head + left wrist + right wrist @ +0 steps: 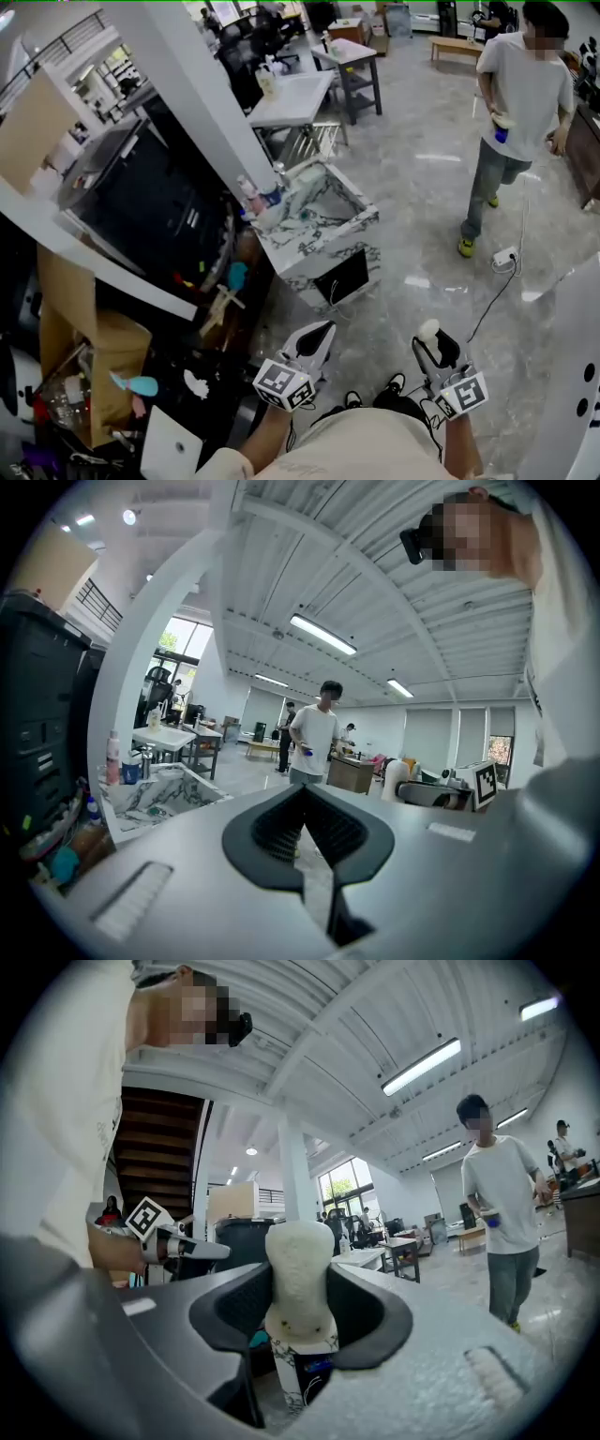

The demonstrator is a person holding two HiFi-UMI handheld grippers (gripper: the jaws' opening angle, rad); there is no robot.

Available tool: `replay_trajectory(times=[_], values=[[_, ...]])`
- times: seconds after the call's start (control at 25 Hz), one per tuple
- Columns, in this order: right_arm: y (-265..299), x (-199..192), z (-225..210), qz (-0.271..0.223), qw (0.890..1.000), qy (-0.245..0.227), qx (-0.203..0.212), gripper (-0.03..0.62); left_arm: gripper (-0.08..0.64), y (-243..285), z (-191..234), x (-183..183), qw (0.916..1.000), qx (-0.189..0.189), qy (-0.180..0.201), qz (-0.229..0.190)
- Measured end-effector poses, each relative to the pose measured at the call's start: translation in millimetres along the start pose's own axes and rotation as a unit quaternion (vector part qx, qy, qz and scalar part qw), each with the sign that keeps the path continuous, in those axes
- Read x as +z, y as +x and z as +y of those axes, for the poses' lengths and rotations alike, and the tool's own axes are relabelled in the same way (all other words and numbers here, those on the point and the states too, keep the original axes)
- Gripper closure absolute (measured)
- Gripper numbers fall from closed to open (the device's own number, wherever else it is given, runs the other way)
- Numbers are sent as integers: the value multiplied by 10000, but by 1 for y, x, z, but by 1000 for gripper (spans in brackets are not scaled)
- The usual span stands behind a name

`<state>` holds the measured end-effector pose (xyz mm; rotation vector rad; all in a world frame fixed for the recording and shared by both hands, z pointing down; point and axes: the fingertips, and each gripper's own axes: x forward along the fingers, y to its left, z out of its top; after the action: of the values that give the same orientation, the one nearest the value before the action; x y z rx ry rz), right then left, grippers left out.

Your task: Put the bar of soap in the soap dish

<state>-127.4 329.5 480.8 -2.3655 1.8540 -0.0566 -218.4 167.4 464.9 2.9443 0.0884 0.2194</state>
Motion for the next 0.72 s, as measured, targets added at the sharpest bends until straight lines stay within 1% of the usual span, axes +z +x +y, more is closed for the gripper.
replay_trajectory(times=[0.08, 0.16, 0.48, 0.6, 0.72], values=[[0, -2, -10, 53, 9999, -95, 9, 405, 541, 14, -6, 1, 9999, -86, 40, 39], [1, -5, -17, 104, 9998, -141, 50, 405, 541, 25, -7, 4, 9999, -70, 70, 63], [21, -12, -51, 170, 9989, -151, 417, 404, 541, 55, 7, 2, 9995, 321, -5, 67], [28, -19, -66, 243, 9985, -83, 484, 405, 541, 68, 7, -7, 9991, 356, -55, 205], [34, -32, -83, 353, 9983, 117, 445, 405, 541, 83, 14, -18, 9985, 371, -125, 382]])
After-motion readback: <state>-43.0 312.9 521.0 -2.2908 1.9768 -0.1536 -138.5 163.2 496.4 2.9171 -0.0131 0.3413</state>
